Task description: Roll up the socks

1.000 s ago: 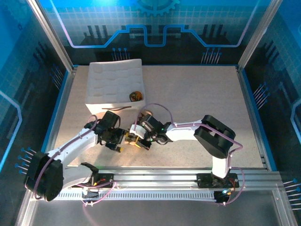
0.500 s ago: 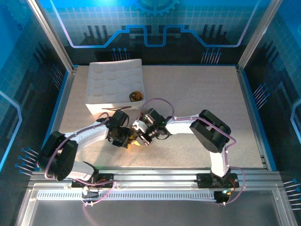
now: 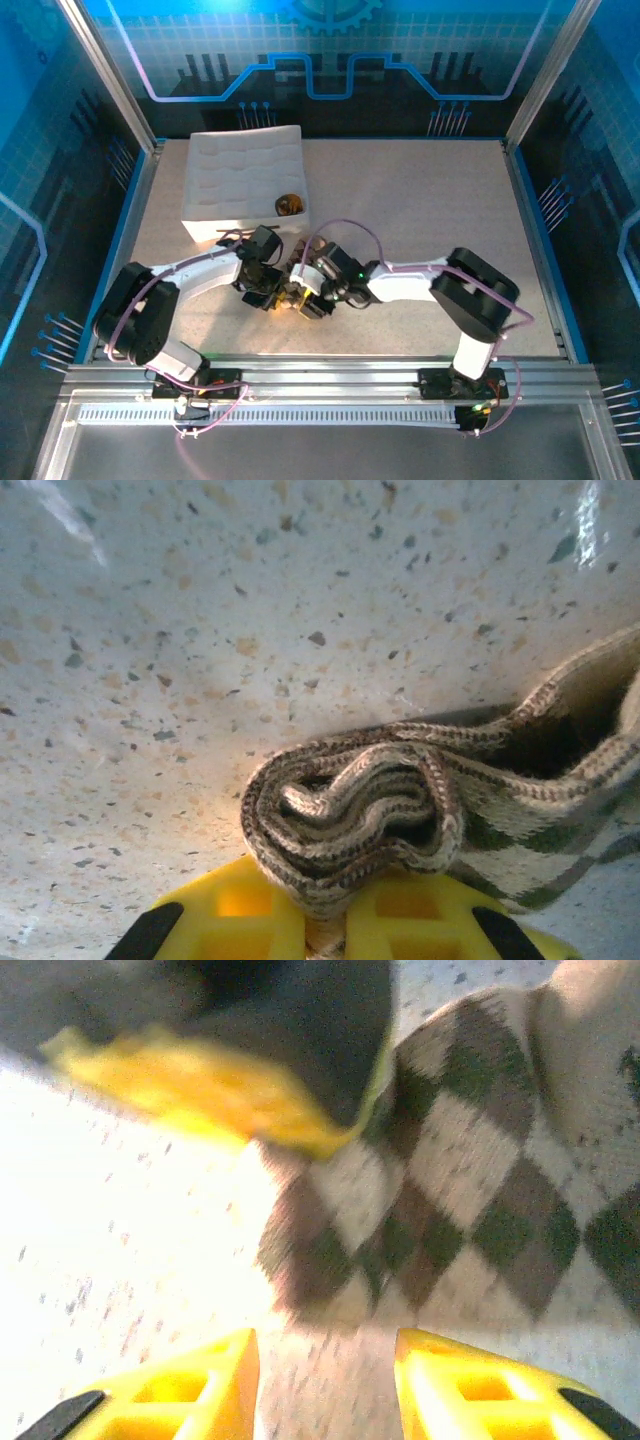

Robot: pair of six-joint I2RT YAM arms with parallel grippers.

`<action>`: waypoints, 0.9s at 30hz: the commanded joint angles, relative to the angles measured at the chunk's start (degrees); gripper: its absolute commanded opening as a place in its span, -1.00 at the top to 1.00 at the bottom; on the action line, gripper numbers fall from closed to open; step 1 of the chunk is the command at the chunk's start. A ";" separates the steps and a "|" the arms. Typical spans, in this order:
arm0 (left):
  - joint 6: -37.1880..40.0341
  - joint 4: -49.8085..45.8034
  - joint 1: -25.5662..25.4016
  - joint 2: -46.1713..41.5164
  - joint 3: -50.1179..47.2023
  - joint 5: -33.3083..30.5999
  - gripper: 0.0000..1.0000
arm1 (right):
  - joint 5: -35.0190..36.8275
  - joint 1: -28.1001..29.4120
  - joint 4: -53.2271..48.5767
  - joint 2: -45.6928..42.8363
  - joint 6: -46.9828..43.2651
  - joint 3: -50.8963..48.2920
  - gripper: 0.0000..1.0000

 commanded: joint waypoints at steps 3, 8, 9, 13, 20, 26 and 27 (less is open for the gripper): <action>1.11 -11.37 -0.99 4.06 2.45 -0.75 1.00 | 15.59 6.20 13.93 -9.24 -12.55 -7.21 -0.02; 2.10 -12.19 -1.03 7.31 5.33 -0.05 1.00 | 18.48 10.05 13.87 -7.02 -17.00 -6.60 -0.06; 2.37 -12.47 -1.03 7.93 5.89 -0.06 1.00 | 19.09 10.63 13.34 -5.81 -17.63 -5.60 -0.05; 3.06 -12.44 -0.96 9.28 6.89 0.09 1.00 | 21.49 11.61 12.64 -1.33 -18.61 -2.27 0.00; 3.69 -10.89 -0.90 9.74 7.33 0.86 1.00 | 23.11 11.52 10.25 3.07 -16.53 1.44 0.40; 3.43 -9.58 -0.45 7.49 6.46 1.27 1.00 | 24.00 10.74 5.47 5.62 -12.61 2.61 0.75; 3.35 -9.39 -0.32 6.98 6.23 1.54 1.00 | 23.92 10.56 5.34 5.65 -12.15 2.13 0.81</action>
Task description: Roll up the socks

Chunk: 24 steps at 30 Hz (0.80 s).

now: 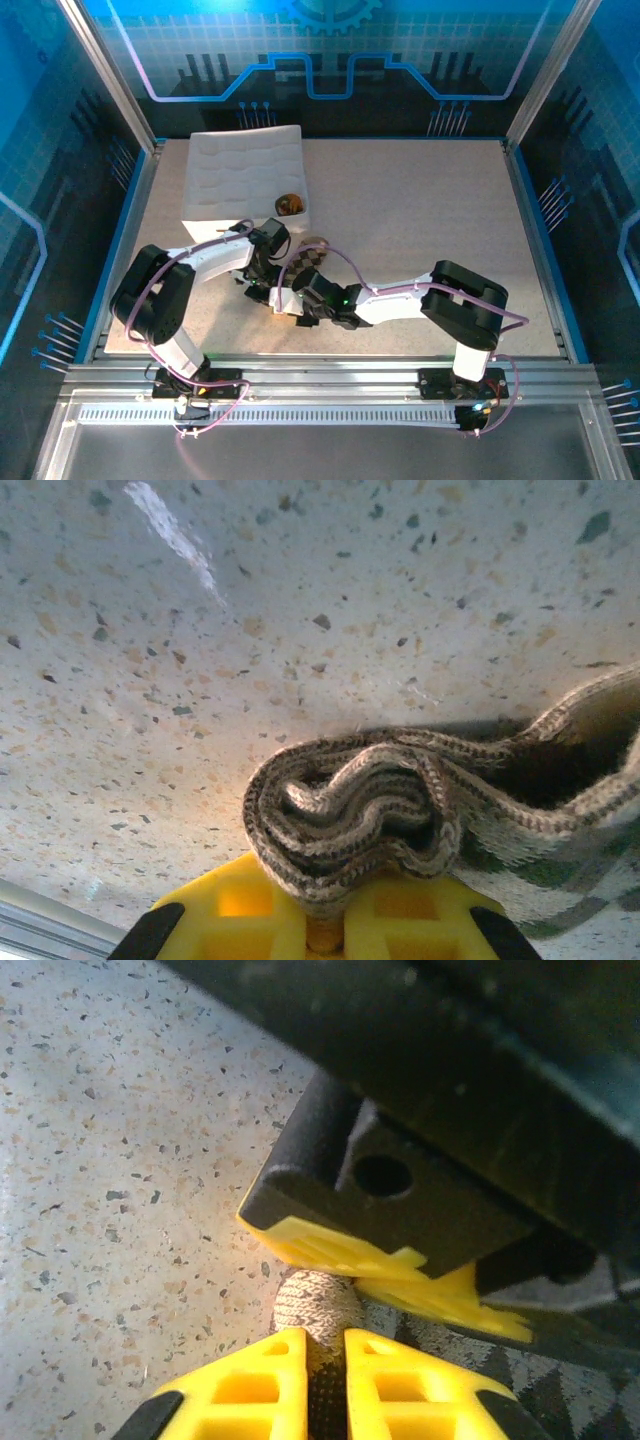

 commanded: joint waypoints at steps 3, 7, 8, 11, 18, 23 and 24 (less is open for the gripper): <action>-0.07 0.77 0.59 -2.30 -2.94 1.75 1.00 | 0.67 -1.63 -3.34 2.07 5.08 -1.74 1.00; -1.31 2.84 1.78 -6.38 -5.39 2.63 0.84 | -8.01 -4.88 -5.97 1.38 9.91 -2.25 1.00; -1.58 3.15 2.12 -7.46 -5.95 2.84 0.78 | -10.53 -5.75 -7.34 1.59 11.21 -1.88 1.00; -1.88 4.28 3.25 -9.66 -7.36 3.92 0.51 | -18.35 -7.95 -8.72 2.36 14.47 -1.86 1.00; -0.09 5.02 5.06 -14.87 -8.41 3.20 -0.29 | -29.74 -12.69 -12.30 6.28 21.17 -0.34 1.00; 3.37 4.58 4.87 -19.18 -8.54 1.26 -0.36 | -35.01 -16.40 -14.62 9.33 25.87 3.19 1.00; 4.20 4.88 4.71 -19.79 -8.80 1.21 -0.33 | -35.50 -17.01 -15.18 9.73 26.49 3.57 1.00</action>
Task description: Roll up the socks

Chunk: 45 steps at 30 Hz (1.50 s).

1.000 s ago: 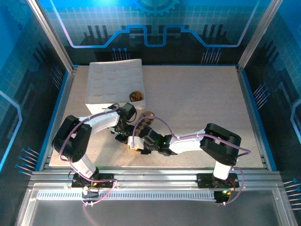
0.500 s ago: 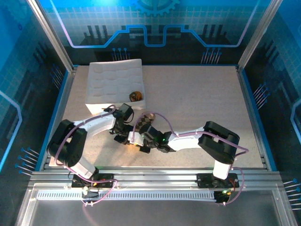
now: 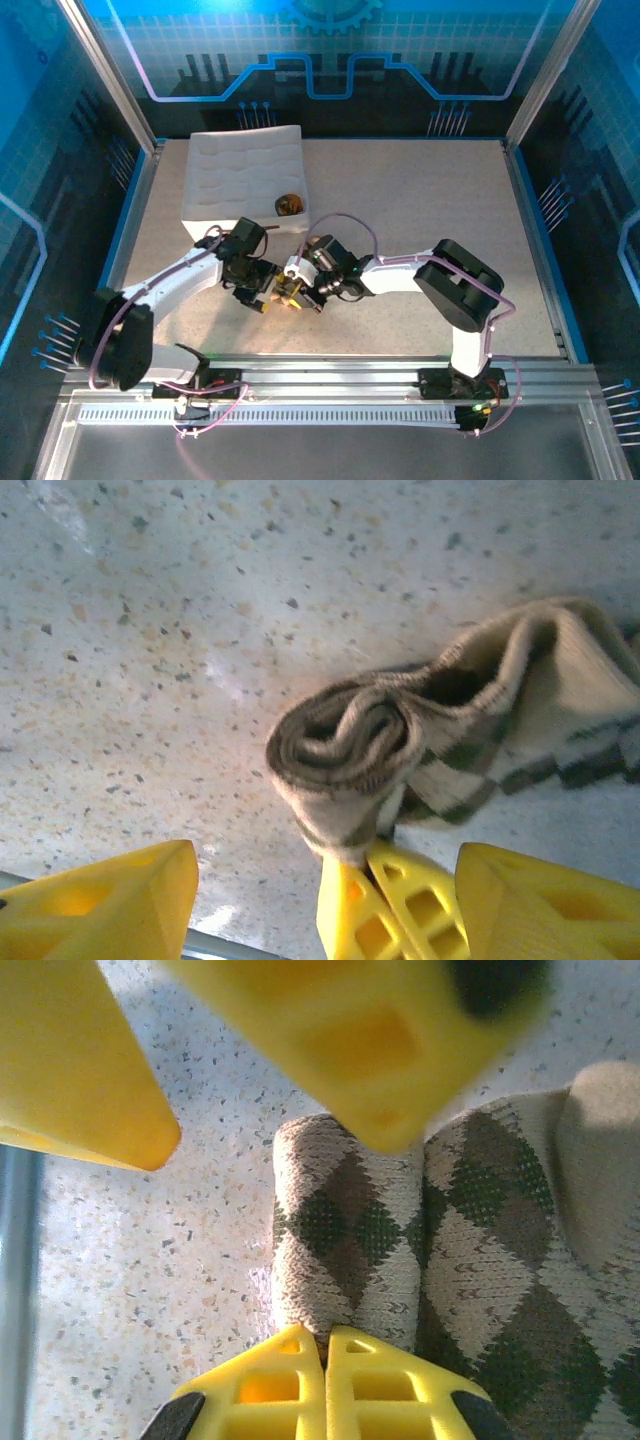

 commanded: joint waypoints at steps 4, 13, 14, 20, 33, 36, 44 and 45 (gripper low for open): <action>4.48 0.79 -1.56 -3.35 -2.92 -0.73 -0.17 | -4.44 -4.46 -13.21 6.54 6.16 1.25 1.00; -2.03 10.21 -4.87 1.66 -4.25 -4.66 -0.54 | -8.29 -7.12 -17.55 9.53 5.95 4.11 1.00; -2.25 10.31 -5.09 2.69 -3.61 -5.31 -0.55 | -8.51 -7.10 -17.80 9.72 6.00 4.40 1.00; -3.76 10.51 -6.06 8.19 -2.04 -6.34 -0.32 | -8.31 -7.21 -18.10 10.54 6.93 4.92 1.00; -5.77 -1.53 -6.11 14.68 -2.45 -4.64 1.00 | -0.56 -0.74 -6.21 -4.50 -4.20 -3.90 0.48; -5.13 -3.19 -5.52 13.19 -3.81 -3.62 1.00 | 6.58 2.43 2.65 -12.86 -10.44 -11.79 0.19; -4.46 -3.64 -2.83 11.29 -7.30 -1.71 1.00 | 25.76 12.84 14.12 -18.85 -26.96 -19.81 -0.21; -4.33 -3.56 -2.59 11.53 -7.41 -1.44 1.00 | 28.30 13.89 15.28 -17.84 -28.25 -19.62 -0.21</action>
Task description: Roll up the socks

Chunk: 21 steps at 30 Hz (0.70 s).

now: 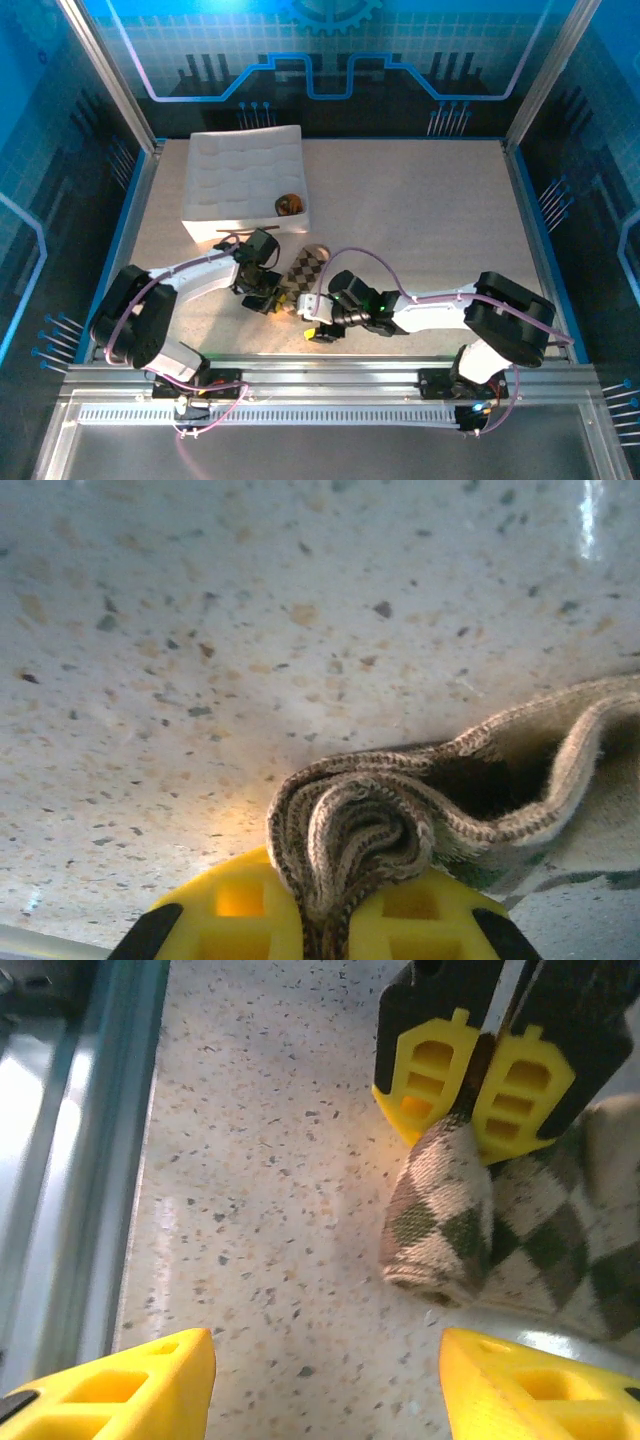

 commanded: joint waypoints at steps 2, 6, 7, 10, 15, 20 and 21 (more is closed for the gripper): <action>1.14 -8.79 0.88 3.00 -4.03 -2.27 1.00 | 11.77 2.94 5.38 3.40 -9.39 2.21 -0.21; 1.34 -8.45 1.19 3.57 -4.03 -2.28 1.00 | 11.99 3.45 4.81 6.66 -9.66 5.59 -0.18; 1.42 -8.42 1.28 3.65 -3.96 -2.23 1.00 | 11.68 3.50 4.53 7.35 -9.42 6.28 -0.17; 1.76 -8.41 1.24 3.81 -3.51 -2.21 1.00 | 11.81 3.51 3.37 9.78 -8.16 8.50 -0.07; 1.95 -8.72 1.37 3.55 -3.15 -2.35 1.00 | 12.68 3.19 -0.17 13.14 -5.77 11.39 0.35; 2.62 -9.58 1.49 2.15 -2.33 -2.83 1.00 | 13.16 2.19 -4.20 14.95 -2.45 12.15 0.68; 2.68 -10.04 1.44 1.19 -2.07 -3.09 1.00 | 12.62 1.70 -5.31 15.15 -1.32 12.47 0.78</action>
